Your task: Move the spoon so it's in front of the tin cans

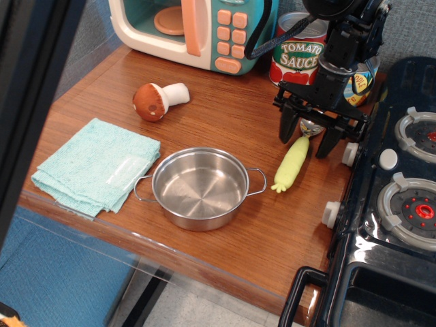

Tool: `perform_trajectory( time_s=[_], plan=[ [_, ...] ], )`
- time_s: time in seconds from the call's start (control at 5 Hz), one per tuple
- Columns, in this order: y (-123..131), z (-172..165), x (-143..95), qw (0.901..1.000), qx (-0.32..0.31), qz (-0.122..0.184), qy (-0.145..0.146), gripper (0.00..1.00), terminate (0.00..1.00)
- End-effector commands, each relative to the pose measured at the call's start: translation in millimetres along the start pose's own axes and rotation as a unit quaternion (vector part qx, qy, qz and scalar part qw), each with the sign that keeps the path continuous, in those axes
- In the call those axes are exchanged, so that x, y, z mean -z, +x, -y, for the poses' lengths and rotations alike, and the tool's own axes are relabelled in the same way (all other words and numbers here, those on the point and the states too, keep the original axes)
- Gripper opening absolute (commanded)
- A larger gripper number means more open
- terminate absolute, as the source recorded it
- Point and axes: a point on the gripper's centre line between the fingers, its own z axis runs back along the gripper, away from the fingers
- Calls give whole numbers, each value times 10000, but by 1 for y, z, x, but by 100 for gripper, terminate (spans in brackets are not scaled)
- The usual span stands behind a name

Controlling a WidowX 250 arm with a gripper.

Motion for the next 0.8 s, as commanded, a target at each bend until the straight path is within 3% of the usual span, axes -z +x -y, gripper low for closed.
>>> perform_trajectory(
  time_s=[0.0,0.2,0.6],
  plan=[
    [-7,1,-87,9945,64,983,-365,100,0],
    [-17,-1,-99,9920,124,1155,-497,100,0],
    [-17,-1,-99,9920,124,1155,-497,100,0]
  ],
)
